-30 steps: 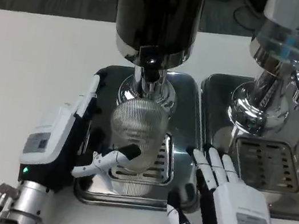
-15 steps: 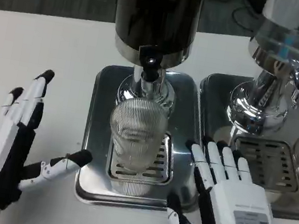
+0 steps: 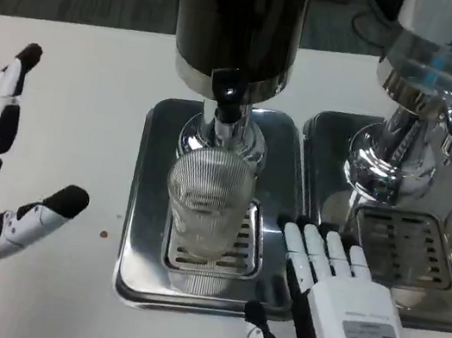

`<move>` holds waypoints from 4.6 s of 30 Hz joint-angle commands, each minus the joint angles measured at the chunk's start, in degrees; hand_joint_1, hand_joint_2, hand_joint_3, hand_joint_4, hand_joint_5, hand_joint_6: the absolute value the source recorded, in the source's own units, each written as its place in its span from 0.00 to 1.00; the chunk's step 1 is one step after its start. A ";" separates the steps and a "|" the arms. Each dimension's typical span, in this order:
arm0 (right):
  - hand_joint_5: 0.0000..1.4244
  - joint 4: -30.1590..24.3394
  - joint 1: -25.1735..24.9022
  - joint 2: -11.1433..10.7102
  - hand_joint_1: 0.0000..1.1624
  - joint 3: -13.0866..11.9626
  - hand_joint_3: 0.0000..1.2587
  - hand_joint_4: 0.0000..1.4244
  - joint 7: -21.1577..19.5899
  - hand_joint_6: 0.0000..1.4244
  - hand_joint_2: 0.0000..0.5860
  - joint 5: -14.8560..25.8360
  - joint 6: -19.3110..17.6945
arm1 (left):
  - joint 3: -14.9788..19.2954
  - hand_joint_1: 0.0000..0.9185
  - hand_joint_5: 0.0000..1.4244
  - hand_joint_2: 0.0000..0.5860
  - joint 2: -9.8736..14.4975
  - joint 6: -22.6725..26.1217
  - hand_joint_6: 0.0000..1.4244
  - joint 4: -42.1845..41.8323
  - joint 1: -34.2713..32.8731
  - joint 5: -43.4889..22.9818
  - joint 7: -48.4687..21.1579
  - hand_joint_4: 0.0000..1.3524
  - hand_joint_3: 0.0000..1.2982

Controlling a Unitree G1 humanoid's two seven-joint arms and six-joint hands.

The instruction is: Grasp the cup under the faucet to collect the drink, then remove the cup.

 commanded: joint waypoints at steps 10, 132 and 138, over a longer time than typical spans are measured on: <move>0.00 0.97 -0.50 1.11 0.34 -0.53 0.00 0.00 -0.62 0.00 0.71 1.03 0.23 | 0.08 0.00 0.05 0.20 0.88 -2.16 0.04 -7.54 -1.95 -25.68 -30.62 0.00 0.00; 0.00 1.60 -8.09 5.37 0.32 -7.64 0.00 0.00 9.53 0.01 0.31 28.15 -3.22 | -5.34 0.00 0.18 0.22 1.59 0.46 0.17 -12.45 -10.67 -1.67 -40.88 0.03 0.20; 0.00 2.39 -10.74 5.44 0.32 -7.21 0.00 0.00 12.99 0.00 0.31 28.10 -2.16 | -5.24 0.00 0.18 0.23 1.91 0.60 0.17 -12.34 -10.58 -1.94 -40.63 0.03 0.20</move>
